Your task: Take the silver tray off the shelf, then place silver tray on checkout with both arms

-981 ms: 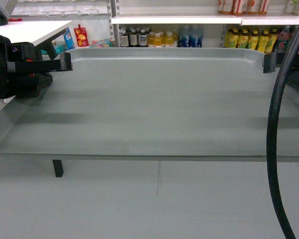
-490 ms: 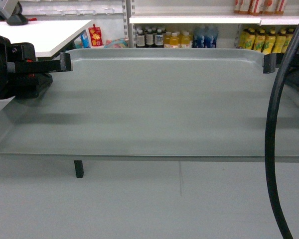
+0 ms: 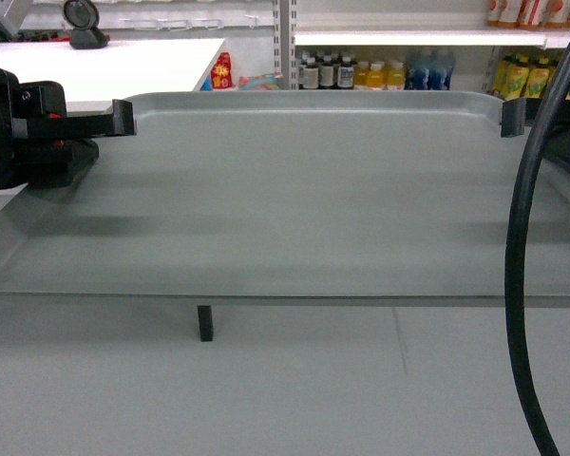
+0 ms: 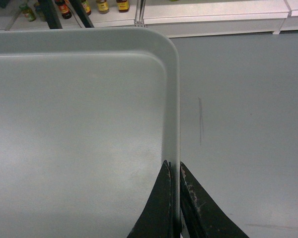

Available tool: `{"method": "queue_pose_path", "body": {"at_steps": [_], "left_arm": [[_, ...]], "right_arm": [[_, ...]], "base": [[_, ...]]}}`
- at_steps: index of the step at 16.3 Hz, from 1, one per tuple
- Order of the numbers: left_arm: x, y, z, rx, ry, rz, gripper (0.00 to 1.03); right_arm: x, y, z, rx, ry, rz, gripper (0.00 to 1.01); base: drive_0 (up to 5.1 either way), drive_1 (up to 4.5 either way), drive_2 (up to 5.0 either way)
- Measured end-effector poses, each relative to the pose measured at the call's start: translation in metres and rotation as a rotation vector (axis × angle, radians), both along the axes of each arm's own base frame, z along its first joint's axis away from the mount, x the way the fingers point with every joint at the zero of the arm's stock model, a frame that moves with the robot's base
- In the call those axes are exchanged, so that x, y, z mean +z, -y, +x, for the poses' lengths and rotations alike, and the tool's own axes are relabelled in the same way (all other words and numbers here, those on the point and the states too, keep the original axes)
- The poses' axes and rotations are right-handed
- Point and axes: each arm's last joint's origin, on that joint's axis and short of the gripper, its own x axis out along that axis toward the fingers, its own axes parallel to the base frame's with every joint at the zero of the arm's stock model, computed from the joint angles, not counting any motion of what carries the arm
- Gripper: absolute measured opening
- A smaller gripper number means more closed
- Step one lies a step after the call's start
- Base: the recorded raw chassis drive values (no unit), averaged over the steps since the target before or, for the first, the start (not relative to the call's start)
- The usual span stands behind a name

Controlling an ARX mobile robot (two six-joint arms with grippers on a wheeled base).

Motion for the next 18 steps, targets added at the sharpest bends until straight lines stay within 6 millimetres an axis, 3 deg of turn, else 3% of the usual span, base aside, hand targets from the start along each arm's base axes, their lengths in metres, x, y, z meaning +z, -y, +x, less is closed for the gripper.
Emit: {"method": "queue_pose_path", "body": {"at_steps": [18], "left_arm": [[-0.0005,-0.0003,-0.0002,0.001,-0.006,0.002,0.03]], "right_arm": [[-0.0007,-0.0015,-0.0003,0.002,-0.004,-0.003,0.03]], "base": [[-5.0,2.45,2.4]]}}
